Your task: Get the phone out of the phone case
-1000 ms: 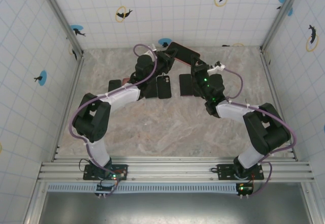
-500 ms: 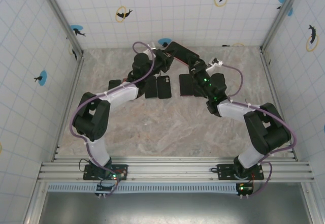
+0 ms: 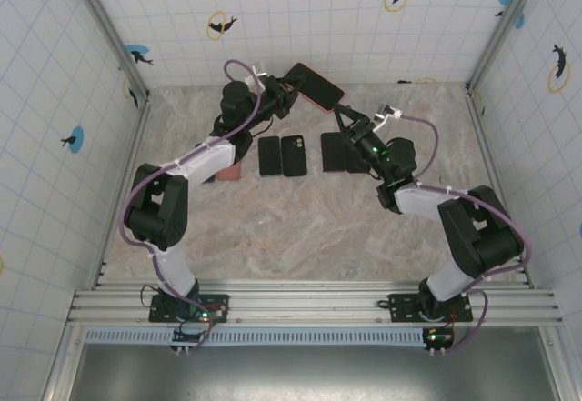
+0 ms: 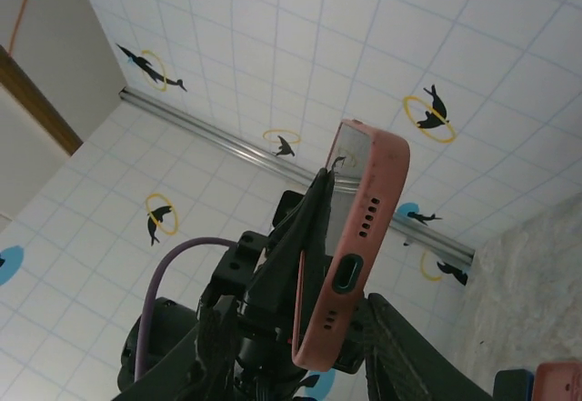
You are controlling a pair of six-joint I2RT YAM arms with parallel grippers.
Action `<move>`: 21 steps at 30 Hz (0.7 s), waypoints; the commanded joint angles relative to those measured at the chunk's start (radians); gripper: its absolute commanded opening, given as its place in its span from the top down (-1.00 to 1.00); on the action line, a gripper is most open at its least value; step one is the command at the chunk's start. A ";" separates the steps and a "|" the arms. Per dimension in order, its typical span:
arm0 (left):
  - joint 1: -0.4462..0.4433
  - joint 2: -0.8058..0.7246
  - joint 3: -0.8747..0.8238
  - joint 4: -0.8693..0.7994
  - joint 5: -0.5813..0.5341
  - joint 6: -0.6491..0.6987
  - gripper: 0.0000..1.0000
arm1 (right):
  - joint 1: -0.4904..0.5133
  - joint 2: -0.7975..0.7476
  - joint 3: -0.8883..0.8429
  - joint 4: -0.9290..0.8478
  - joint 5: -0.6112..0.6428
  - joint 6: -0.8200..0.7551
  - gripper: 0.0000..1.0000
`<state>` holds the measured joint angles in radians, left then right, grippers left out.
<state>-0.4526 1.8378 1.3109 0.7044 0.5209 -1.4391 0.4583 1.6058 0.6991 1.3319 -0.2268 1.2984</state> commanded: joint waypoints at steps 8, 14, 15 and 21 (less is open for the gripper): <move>-0.001 -0.063 0.027 0.046 0.018 0.024 1.00 | 0.008 0.061 0.063 0.087 -0.086 0.055 0.46; -0.001 -0.063 0.027 0.053 0.031 0.017 1.00 | 0.007 0.071 0.073 0.082 -0.092 0.056 0.50; 0.000 -0.063 0.027 0.050 0.030 0.019 1.00 | 0.006 0.072 0.077 0.075 -0.096 0.054 0.52; 0.003 -0.061 0.030 0.043 0.025 0.013 1.00 | 0.012 0.071 0.079 0.062 -0.104 0.032 0.57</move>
<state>-0.4534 1.8286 1.3109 0.6903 0.5358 -1.4296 0.4641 1.6669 0.7414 1.3647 -0.3164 1.3510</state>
